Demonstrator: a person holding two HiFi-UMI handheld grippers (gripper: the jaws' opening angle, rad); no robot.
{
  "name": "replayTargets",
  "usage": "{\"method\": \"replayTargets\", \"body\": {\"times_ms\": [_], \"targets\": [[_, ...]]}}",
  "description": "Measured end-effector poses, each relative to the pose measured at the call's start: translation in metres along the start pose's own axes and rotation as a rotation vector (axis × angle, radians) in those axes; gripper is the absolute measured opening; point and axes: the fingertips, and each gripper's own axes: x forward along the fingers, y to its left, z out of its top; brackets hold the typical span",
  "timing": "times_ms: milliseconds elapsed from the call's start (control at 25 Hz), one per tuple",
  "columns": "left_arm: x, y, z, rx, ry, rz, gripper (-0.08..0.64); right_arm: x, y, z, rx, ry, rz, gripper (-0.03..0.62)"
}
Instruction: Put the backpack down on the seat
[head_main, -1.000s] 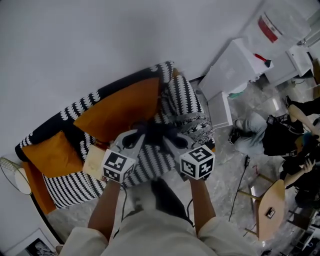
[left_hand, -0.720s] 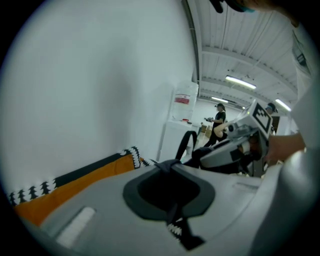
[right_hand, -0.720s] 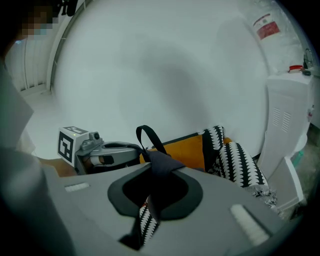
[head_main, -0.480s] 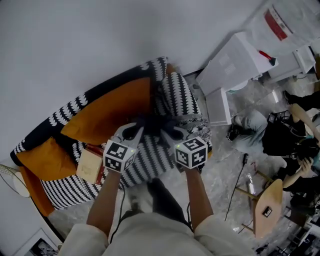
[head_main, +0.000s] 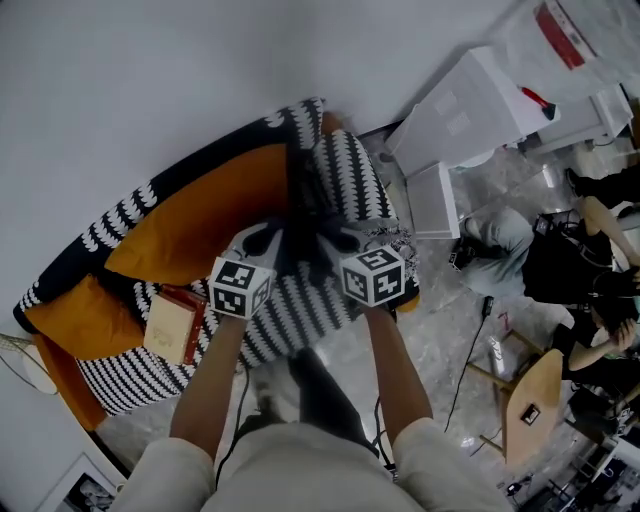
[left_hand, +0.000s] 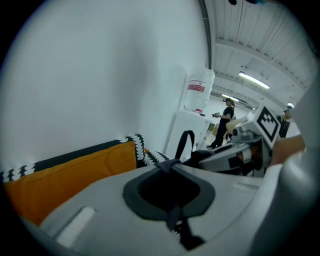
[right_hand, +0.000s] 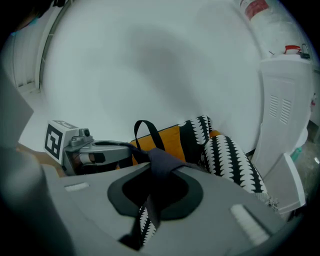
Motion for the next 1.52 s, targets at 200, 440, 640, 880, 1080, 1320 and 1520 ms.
{"method": "replayTargets", "body": {"times_ms": [200,440,640,880,1080,1320,1520], "targets": [[0.022,0.027,-0.003,0.003,-0.005,0.074,0.008,0.030,-0.025,-0.006,-0.006,0.027,-0.022,0.031],[0.041,0.037,-0.026,-0.026,0.035,0.086,0.159,0.050,-0.040,-0.023,0.129,0.038,-0.046,0.157],[0.034,0.027,-0.045,-0.009,0.084,0.109,0.242,0.039,-0.032,-0.043,0.142,0.047,-0.053,0.178],[0.002,0.023,-0.076,-0.045,0.097,0.138,0.244,0.013,-0.016,-0.057,0.156,0.009,-0.090,0.181],[-0.037,0.016,-0.085,-0.048,0.067,0.148,0.211,-0.020,0.005,-0.064,0.165,-0.041,-0.118,0.179],[-0.108,-0.001,-0.102,-0.056,0.017,0.138,0.170,-0.071,0.052,-0.077,0.179,-0.117,-0.131,0.176],[-0.186,-0.017,-0.117,-0.087,-0.037,0.150,0.170,-0.118,0.111,-0.094,0.159,-0.162,-0.144,0.161]]}}
